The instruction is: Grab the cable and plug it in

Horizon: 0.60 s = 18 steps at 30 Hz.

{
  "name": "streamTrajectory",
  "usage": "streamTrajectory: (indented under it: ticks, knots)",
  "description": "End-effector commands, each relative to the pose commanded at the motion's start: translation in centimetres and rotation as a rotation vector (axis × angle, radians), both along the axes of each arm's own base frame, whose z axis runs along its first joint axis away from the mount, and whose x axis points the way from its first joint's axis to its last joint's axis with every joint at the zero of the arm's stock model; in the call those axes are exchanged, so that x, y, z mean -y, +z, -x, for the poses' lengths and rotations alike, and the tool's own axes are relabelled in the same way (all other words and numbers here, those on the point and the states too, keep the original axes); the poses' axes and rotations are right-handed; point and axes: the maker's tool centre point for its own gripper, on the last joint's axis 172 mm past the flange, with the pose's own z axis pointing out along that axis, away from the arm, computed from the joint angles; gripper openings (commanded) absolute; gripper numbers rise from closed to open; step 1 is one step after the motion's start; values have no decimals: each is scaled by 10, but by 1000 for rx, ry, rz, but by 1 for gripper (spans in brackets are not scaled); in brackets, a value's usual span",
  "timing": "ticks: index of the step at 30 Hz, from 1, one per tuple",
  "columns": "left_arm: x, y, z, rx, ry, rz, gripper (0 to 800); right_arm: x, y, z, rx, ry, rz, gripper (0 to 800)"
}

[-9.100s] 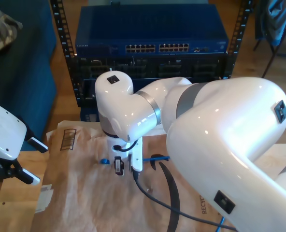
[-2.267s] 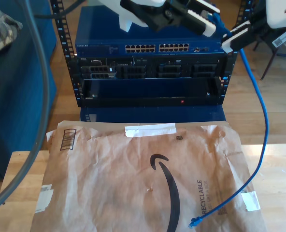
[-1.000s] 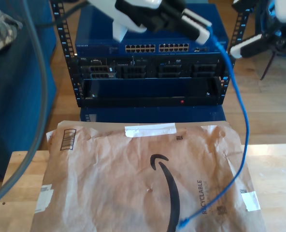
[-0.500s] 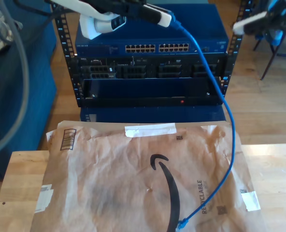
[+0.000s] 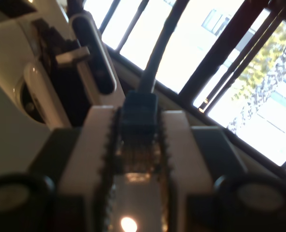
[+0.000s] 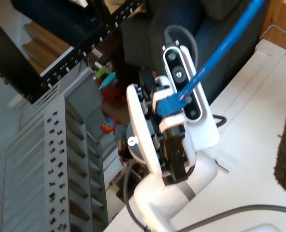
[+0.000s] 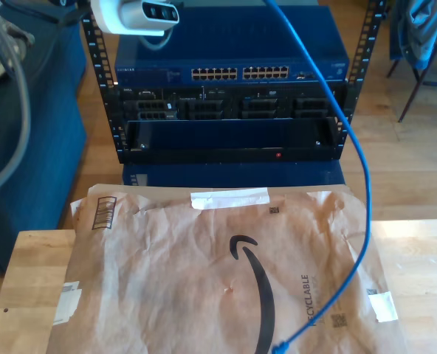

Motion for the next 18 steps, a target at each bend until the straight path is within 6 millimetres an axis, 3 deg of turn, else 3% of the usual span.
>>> streamTrajectory:
  ticks: [5, 10, 18]
  knots:
    - [-1, 0, -1, -2, 1, 5, 20, -12, -14, -22, 60, 17, 1, 792]
    - [-3, 7, 3, -10, -22, 40, 25, -29, -16, -28, 108, 44, -6, 797]
    - [-11, 7, 3, -110, -83, 113, 34, -84, -28, -11, 174, 196, 22, 790]
